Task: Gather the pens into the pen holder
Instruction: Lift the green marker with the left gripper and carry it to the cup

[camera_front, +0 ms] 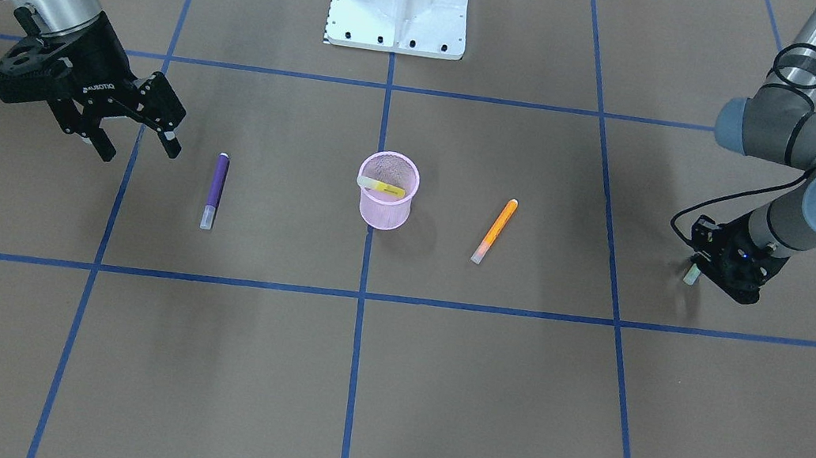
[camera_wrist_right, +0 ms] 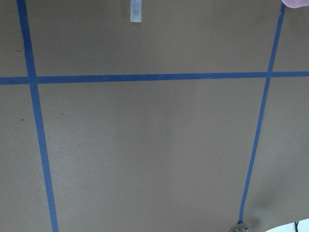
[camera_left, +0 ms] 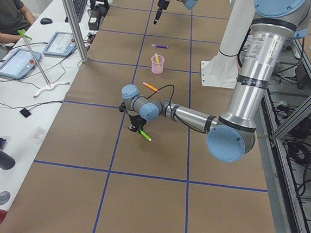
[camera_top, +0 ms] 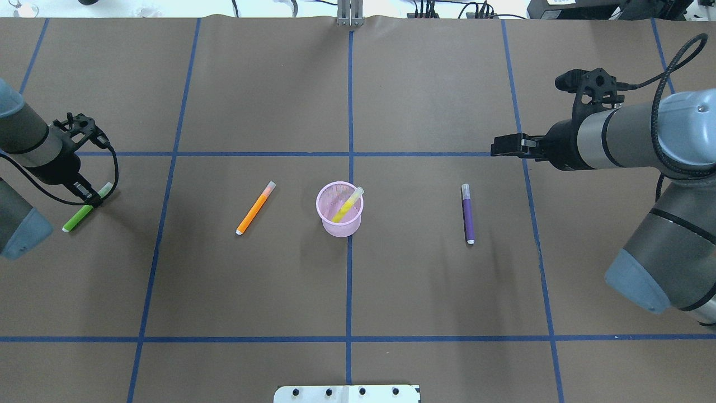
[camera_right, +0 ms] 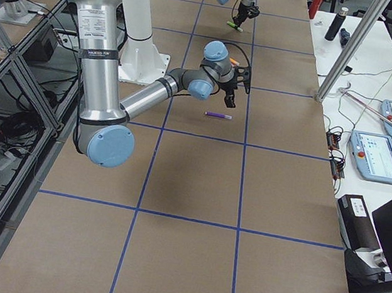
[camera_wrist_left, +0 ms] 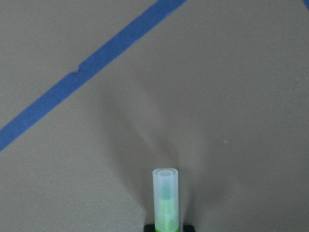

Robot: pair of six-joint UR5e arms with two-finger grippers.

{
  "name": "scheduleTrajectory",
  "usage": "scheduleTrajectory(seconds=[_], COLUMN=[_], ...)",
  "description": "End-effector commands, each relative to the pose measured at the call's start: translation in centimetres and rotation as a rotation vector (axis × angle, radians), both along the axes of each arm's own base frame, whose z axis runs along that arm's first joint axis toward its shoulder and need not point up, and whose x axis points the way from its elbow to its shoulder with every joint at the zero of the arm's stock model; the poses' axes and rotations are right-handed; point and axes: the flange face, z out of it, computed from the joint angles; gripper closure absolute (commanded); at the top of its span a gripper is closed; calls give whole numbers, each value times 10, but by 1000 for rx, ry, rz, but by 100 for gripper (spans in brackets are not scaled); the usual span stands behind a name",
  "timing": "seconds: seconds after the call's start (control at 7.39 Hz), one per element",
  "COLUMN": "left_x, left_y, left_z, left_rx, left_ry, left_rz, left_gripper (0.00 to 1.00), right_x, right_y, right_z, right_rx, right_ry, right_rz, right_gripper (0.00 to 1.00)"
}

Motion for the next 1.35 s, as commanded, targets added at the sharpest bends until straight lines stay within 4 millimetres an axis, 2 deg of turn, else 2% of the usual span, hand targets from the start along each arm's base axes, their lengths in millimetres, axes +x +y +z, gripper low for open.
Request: scheduleTrajectory(seconds=[0.0, 0.14, 0.27, 0.41, 0.54, 0.81, 0.95, 1.08, 1.22], left_x=[-8, -13, 3, 26, 46, 77, 111, 142, 160], left_y=[8, 11, 0, 4, 17, 33, 52, 73, 89], left_z=[-76, -120, -180, -217, -255, -337, -374, -396, -412], left_rx=[100, 142, 152, 158, 213, 322, 390, 410, 403], left_ry=[75, 90, 144, 180, 218, 310, 339, 362, 410], left_rz=[-20, -103, -178, -198, -199, -201, -306, -365, -441], left_gripper=[100, 100, 100, 100, 100, 100, 100, 100, 100], right_x=[22, 26, 24, 22, 21, 16, 13, 9, 5], right_y=[-5, -5, -6, -7, -9, -12, -13, -14, -13], right_z=[15, 25, 28, 27, 29, 37, 42, 50, 55], right_rx=[-12, -7, -11, -12, -14, -35, -47, -72, -83], right_ry=[14, 35, 40, 40, 42, 52, 56, 69, 72], right_rz=[-19, -26, -26, -24, -22, -20, -25, -26, -41], right_gripper=[1, 1, 1, 1, 1, 1, 1, 1, 1])
